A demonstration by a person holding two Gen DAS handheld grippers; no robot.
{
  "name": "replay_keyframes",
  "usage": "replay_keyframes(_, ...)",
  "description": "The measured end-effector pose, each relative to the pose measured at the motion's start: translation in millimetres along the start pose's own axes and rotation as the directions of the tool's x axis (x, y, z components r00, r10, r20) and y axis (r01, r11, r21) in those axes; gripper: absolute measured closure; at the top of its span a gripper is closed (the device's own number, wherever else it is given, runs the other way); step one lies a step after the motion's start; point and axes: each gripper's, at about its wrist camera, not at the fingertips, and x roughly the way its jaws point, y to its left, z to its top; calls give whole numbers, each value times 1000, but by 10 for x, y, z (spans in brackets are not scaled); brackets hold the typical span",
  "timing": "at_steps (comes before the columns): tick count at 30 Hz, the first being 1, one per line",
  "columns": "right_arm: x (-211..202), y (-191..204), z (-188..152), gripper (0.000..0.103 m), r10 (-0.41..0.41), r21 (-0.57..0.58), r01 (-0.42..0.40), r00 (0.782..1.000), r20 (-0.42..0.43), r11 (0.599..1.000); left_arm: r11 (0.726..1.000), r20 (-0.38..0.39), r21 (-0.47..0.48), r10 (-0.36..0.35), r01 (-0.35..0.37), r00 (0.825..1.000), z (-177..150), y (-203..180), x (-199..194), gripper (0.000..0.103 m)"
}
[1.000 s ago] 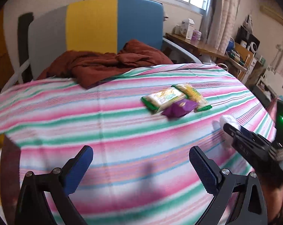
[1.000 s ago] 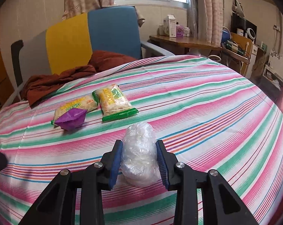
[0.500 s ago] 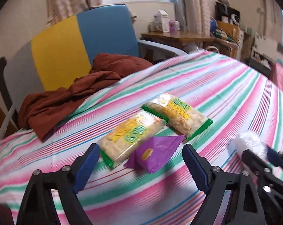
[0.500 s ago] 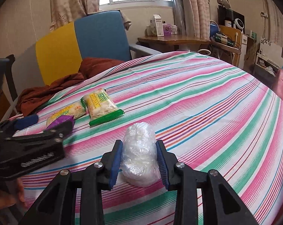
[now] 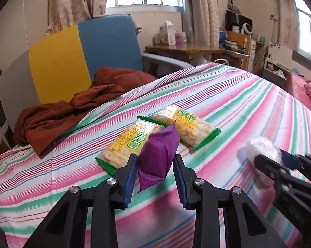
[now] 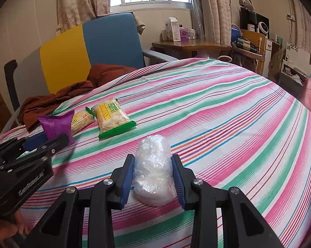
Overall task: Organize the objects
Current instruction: 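Lift the plastic bag and purple packet and carry them toward the gold tray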
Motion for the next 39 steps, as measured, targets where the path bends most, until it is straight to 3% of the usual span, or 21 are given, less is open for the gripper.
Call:
replay_keyframes(8, -45, 98, 3, 67, -21, -52, 22, 1000, 18, 998, 999, 49, -32, 8, -7, 999, -176, 107, -285, 69)
replay_keyframes(18, -225, 461, -67, 67, -59, -216, 78, 994, 96, 973, 996, 110, -80, 52, -43, 993, -418, 231, -676, 69)
replay_keyframes(39, -493, 696, -352, 67, -14, -270, 40, 995, 98, 962, 986, 126, -153, 79, -60, 989, -898, 425, -1191, 69)
